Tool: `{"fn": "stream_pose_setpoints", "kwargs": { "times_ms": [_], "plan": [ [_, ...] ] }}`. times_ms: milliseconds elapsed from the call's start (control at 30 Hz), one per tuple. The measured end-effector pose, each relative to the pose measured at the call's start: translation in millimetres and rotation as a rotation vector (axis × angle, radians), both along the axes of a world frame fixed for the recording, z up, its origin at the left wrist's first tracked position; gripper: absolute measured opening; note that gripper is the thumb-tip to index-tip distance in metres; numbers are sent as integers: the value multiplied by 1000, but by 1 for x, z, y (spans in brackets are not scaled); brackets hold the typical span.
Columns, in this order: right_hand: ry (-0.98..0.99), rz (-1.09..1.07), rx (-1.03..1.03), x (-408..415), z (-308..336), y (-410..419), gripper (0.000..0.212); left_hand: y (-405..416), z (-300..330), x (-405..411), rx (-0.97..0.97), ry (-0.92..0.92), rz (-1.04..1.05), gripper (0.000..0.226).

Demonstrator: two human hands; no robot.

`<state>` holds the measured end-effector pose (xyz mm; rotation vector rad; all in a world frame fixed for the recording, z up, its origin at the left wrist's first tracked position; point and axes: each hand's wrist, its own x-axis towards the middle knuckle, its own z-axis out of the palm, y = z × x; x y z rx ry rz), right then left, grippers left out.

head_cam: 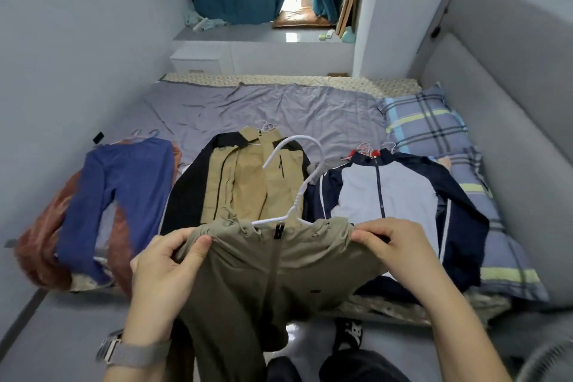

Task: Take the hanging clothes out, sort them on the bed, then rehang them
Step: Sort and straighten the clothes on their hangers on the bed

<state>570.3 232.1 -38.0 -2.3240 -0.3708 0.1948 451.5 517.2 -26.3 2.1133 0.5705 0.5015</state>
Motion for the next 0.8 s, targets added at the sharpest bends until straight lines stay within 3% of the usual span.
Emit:
{"fn": "stream_pose_setpoints", "kwargs": {
  "times_ms": [167, 233, 333, 433, 500, 667, 800],
  "plan": [
    [-37, -87, -26, 4, 9, -33, 13, -21, -9, 28, -124, 47, -91, 10],
    [-30, -130, -36, 10, 9, -44, 11, -26, -15, 39, -134, 77, -127, 28],
    [-19, -164, -61, 14, 0, -62, 14, -38, -18, 57, -146, 124, -187, 36],
    [-24, -152, -68, 13, -8, -80, 17, -53, -19, 75, -189, 105, -291, 28],
    [-56, -180, -45, 18, -4, -88, 17, -64, -14, 91, -245, 75, -342, 8],
    [-390, -304, -14, 57, 32, -102, 9, -89, 20, 140, -300, -109, -409, 12],
    [-522, -388, -132, 84, 29, -112, 11, -108, 12, 184, -256, -117, -428, 12]
  ]
}}
